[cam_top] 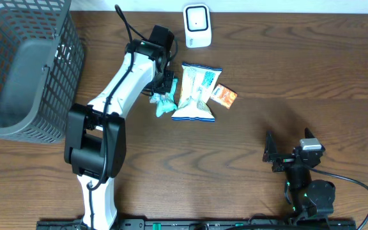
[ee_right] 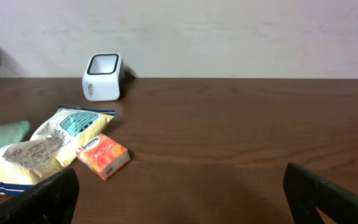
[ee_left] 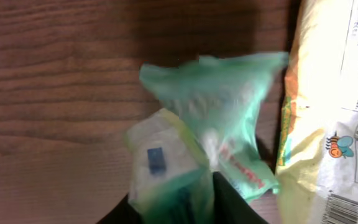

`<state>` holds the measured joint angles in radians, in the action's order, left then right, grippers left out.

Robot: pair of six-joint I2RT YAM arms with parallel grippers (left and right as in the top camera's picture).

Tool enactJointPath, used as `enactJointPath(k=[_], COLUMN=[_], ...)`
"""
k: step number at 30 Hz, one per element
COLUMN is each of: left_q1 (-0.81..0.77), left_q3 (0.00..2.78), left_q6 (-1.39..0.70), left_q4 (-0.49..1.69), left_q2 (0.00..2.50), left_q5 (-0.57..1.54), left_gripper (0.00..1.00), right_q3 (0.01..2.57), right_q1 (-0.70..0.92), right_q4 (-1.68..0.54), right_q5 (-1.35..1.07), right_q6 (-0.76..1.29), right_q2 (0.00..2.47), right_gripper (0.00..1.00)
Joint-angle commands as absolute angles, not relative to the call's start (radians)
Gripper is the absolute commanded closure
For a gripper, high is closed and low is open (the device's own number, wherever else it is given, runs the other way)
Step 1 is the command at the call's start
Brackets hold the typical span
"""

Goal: Scan the item barcode
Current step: 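Carry the green packets to the table left of the snack bag and release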

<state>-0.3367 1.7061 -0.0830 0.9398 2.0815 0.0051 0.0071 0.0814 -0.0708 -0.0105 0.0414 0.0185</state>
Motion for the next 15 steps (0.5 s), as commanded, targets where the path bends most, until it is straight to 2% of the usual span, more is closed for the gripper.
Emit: enactJointPath(k=[1,2,3,6,9,12,15], left_q1=[-0.339,-0.339,-0.339,-0.334,-0.327,-0.313,-0.297], left_q3=[1.706,1.707,1.708,1.717,1.739,1.749,1.749], left_q6=[-0.083,-0.083,-0.082,-0.078,-0.079,-0.079,-0.079], left_q4=[0.933,0.929,0.928,0.927,0.928,0.925,0.926], left_q2=[2.078,2.077,2.075,2.064,2.04,2.011,1.996], left_q5=[0.045,0.045,0.044,0.004,-0.139,-0.209,-0.211], left_gripper=[0.64,0.58,0.56,0.55,0.53,0.36,0.33], right_q3=[0.006,0.006,0.006,0.006,0.006,0.006,0.006], right_q1=[0.076,0.076,0.076,0.076,0.076,0.076,0.076], right_q4=[-0.075,-0.075,-0.075,-0.075,-0.075,-0.075,-0.075], right_q5=[-0.01,-0.01,-0.01,-0.01,-0.01,-0.01,-0.01], right_q6=[0.051,0.051,0.052,0.051,0.051,0.051,0.051], right_q2=[0.015,0.015,0.015,0.015,0.015,0.015,0.015], right_gripper=[0.01,0.01,0.01,0.01,0.01,0.01,0.01])
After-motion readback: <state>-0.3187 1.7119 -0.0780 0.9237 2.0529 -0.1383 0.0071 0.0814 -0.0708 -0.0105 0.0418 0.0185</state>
